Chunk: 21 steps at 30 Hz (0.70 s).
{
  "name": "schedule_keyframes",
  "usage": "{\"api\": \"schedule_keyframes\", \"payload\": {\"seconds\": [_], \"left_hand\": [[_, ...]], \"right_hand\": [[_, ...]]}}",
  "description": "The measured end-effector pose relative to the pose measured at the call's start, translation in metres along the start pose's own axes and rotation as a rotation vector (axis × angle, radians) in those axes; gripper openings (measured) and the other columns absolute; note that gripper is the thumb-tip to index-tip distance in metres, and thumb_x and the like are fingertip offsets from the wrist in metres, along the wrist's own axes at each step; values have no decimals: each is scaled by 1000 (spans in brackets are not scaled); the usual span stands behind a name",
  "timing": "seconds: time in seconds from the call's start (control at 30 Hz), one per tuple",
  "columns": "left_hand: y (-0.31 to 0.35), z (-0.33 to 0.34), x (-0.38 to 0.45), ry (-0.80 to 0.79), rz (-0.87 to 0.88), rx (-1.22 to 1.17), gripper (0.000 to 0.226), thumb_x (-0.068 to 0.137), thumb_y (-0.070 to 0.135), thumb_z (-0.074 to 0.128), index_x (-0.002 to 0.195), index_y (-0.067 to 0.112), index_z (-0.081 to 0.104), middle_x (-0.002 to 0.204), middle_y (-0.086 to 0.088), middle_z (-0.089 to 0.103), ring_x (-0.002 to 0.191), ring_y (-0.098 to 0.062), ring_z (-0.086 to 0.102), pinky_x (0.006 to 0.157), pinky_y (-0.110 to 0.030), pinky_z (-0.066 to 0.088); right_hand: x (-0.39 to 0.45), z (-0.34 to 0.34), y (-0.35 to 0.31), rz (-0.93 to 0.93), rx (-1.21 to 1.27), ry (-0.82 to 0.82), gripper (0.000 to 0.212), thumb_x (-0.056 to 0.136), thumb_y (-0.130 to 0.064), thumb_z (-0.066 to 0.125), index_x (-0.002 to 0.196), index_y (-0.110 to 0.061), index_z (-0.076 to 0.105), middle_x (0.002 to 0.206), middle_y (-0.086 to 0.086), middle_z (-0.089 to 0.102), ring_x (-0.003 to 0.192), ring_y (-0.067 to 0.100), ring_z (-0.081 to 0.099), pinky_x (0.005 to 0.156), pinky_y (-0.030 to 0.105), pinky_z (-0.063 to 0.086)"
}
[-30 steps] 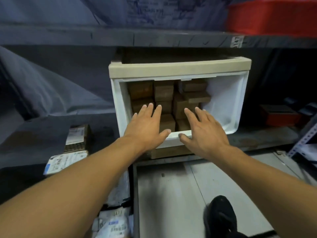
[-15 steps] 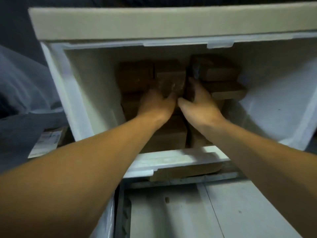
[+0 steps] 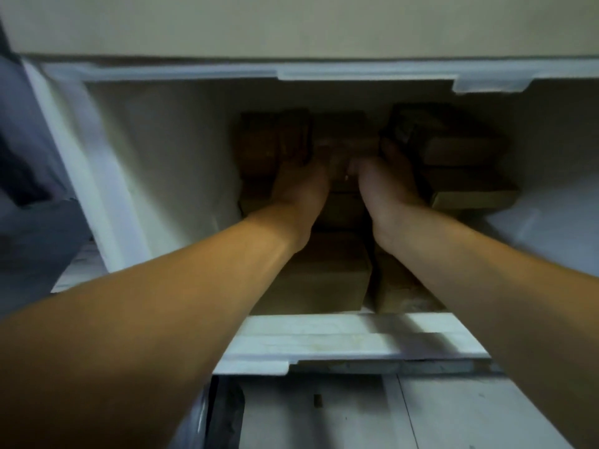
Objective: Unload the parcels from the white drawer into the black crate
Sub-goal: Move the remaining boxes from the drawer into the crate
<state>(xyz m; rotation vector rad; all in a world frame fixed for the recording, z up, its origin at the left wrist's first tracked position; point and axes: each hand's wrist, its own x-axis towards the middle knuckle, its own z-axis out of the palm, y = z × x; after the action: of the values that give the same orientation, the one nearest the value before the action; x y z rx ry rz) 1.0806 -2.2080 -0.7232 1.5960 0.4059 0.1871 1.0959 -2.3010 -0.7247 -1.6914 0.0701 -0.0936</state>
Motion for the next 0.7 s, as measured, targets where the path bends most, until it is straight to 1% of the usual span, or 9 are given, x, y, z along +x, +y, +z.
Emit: {"api": "schedule_keyframes", "payload": {"seconds": [0.07, 0.17, 0.27, 0.3, 0.37, 0.43, 0.5, 0.6, 0.7], "left_hand": [[-1, -3, -3, -9, 10, -94, 60, 98, 61, 49, 150, 32, 46, 146, -1, 53, 126, -27, 54, 107, -40, 45], [0, -10, -19, -13, -13, -292, 62, 86, 67, 56, 138, 33, 58, 130, -1, 66, 115, -27, 63, 89, -42, 53], [0, -16, -44, -14, -83, -447, 79, 63, 71, 70, 133, 34, 62, 121, -4, 71, 109, -30, 69, 86, -54, 58], [1, -19, -53, -4, -88, -482, 77, 64, 67, 73, 133, 34, 62, 120, -4, 72, 107, -31, 70, 86, -58, 58], [6, -26, -74, 36, -86, -545, 60, 79, 51, 76, 133, 29, 61, 118, -6, 73, 107, -32, 70, 87, -62, 57], [11, -37, -94, 82, -129, -580, 44, 88, 36, 73, 129, 24, 61, 117, -9, 71, 106, -32, 69, 85, -61, 57], [15, -51, -114, 88, -161, -564, 35, 89, 31, 71, 122, 22, 62, 116, -12, 70, 105, -32, 68, 84, -60, 58], [25, -74, -147, 26, -168, -511, 32, 90, 32, 69, 120, 24, 61, 122, -14, 64, 109, -34, 64, 89, -57, 57], [40, -100, -177, -1, -150, -479, 25, 91, 32, 65, 114, 23, 61, 113, -11, 63, 106, -32, 63, 89, -53, 57]], "right_hand": [[-13, -6, -4, -30, 29, 9, 66, 99, -26, 58, 157, -43, 31, 159, -6, 40, 144, 23, 39, 116, 48, 38], [-40, -14, -13, -80, 36, -11, 69, 90, -26, 64, 153, -40, 39, 149, -3, 51, 135, 24, 50, 111, 48, 45], [-77, -27, -22, -121, -8, -65, 65, 89, -24, 68, 148, -34, 45, 124, -12, 61, 114, 11, 58, 97, 30, 48], [-90, -33, -24, -128, -30, -94, 61, 89, -20, 68, 145, -33, 47, 120, -12, 61, 110, 9, 59, 95, 28, 47], [-117, -46, -27, -116, -64, -160, 54, 89, -16, 69, 137, -33, 50, 121, -9, 62, 112, 9, 59, 99, 31, 49], [-140, -58, -33, -79, -77, -250, 43, 90, -15, 68, 127, -32, 54, 119, -8, 63, 112, 9, 60, 104, 37, 50], [-159, -70, -41, -53, -89, -309, 32, 93, -20, 68, 120, -35, 57, 119, -9, 65, 114, 10, 60, 105, 40, 49], [-184, -87, -56, -26, -89, -273, 27, 97, -33, 66, 122, -36, 57, 122, -9, 62, 117, 10, 56, 106, 43, 48], [-203, -99, -69, 19, -45, -141, 29, 97, -42, 65, 123, -32, 58, 116, -12, 59, 111, 8, 55, 108, 47, 48]]}}
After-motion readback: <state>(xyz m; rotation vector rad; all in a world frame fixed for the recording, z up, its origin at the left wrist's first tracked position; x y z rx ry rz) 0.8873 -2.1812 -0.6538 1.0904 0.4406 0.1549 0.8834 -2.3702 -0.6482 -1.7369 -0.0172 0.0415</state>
